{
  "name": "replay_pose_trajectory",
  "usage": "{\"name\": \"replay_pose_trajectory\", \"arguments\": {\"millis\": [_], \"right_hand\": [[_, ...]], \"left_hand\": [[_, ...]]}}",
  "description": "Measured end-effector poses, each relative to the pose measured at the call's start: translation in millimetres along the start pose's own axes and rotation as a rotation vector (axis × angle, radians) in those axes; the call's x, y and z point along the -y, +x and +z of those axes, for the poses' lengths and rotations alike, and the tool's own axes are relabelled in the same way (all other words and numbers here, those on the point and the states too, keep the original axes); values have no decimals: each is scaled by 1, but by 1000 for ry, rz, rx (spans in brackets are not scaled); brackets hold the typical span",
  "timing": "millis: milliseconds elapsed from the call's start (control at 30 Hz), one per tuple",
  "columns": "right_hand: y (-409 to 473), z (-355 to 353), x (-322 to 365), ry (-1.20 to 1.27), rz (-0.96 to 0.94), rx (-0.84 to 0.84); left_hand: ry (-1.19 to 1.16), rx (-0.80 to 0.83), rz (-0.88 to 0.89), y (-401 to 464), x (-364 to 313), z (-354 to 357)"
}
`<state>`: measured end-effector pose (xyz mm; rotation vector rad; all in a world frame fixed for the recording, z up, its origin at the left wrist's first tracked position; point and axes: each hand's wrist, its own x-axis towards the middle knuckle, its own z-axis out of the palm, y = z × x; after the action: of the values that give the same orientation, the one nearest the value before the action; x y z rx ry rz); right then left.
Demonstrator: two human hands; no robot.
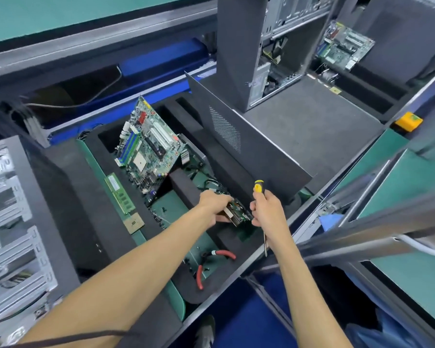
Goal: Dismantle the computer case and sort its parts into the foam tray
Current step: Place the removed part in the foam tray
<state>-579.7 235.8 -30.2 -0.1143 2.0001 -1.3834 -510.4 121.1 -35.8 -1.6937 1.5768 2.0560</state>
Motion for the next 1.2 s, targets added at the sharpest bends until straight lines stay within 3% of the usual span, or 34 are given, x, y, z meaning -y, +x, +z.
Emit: {"name": "replay_pose_trajectory", "arguments": {"millis": [200,367,667,800,967,1200], "right_hand": [[-3,3,6,-89,-76,53],[-8,22,18,-57,-142,84],[-36,101,32,-17,-145,280],[-49,138,23,-171,-240,350],[-65,173,-6,-541,-327,403],[-83,195,-40,-816,-370,396]], "left_hand": [[244,101,42,-7,-4,4],[334,61,153,-22,-19,-23],[90,-30,309,-69,-22,-113],[174,-128,391,-91,-8,-159],[312,-233,471,-110,17,-195],[482,-226,597,-125,45,-212]]}}
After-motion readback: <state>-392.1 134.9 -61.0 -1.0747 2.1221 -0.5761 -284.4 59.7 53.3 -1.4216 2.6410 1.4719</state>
